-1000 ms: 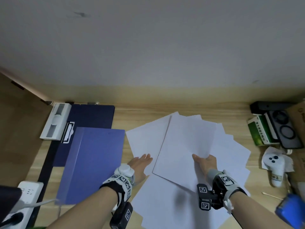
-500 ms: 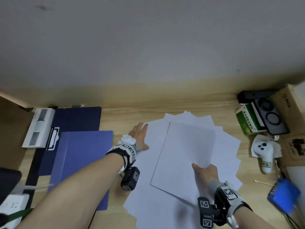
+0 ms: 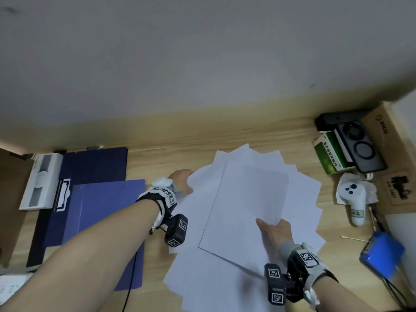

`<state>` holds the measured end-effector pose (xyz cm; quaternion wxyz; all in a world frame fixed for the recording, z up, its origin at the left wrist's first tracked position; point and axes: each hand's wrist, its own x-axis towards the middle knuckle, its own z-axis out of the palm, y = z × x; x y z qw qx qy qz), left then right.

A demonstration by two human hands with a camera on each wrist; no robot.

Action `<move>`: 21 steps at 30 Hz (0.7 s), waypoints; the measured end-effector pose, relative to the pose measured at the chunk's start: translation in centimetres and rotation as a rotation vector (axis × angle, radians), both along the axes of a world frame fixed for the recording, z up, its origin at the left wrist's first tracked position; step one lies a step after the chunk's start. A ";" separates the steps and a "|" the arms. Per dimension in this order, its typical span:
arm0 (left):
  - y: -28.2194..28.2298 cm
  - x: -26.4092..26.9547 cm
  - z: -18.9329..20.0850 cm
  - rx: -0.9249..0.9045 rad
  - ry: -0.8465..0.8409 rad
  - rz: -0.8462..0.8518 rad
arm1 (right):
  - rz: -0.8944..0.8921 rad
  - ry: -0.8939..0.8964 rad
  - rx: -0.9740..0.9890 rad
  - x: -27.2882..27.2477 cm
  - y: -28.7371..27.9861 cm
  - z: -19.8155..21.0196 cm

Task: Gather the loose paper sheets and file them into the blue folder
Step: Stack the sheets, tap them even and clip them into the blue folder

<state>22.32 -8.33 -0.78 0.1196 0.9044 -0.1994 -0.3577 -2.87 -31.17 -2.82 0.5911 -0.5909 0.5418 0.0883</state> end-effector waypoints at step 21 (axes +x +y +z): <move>15.3 -13.8 -1.1 -0.146 0.330 0.796 | 0.064 0.040 -0.231 0.0 8.8 2.0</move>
